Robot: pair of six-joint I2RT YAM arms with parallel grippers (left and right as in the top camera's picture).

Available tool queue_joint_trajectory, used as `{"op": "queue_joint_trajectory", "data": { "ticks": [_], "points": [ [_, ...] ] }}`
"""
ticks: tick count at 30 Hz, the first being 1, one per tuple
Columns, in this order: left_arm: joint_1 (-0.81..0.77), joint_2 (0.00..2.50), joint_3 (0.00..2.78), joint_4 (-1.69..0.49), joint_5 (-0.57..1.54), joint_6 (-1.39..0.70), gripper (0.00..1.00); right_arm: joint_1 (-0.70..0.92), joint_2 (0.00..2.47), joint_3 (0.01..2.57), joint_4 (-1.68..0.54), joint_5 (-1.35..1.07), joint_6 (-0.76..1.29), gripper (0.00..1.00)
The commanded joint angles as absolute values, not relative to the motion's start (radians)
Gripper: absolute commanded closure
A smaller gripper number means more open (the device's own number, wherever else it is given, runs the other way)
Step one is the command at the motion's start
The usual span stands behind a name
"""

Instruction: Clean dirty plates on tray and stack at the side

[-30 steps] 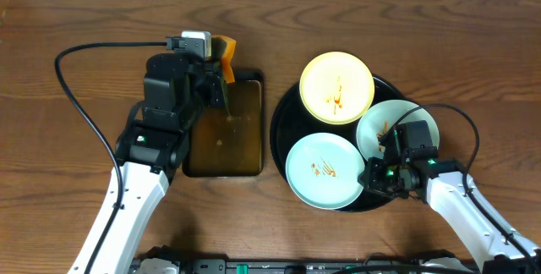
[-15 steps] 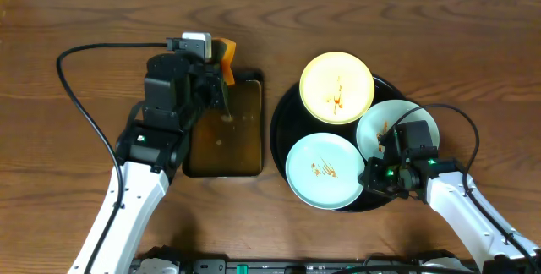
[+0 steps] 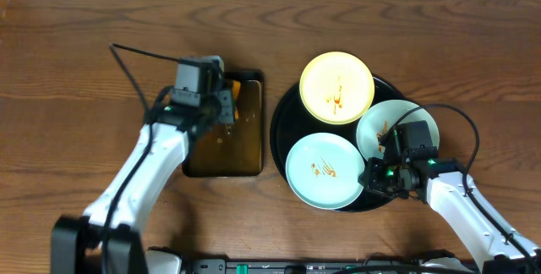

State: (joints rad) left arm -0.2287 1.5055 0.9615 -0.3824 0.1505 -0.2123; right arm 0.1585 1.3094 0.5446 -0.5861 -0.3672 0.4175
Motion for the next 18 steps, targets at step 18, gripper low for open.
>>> {"op": "queue_joint_trajectory", "data": {
  "ticks": [18],
  "points": [
    [-0.424, 1.677, 0.972, -0.406, 0.15, -0.264, 0.93, 0.172, 1.313, 0.541, -0.587, -0.375, 0.422, 0.85]
  ]
}}
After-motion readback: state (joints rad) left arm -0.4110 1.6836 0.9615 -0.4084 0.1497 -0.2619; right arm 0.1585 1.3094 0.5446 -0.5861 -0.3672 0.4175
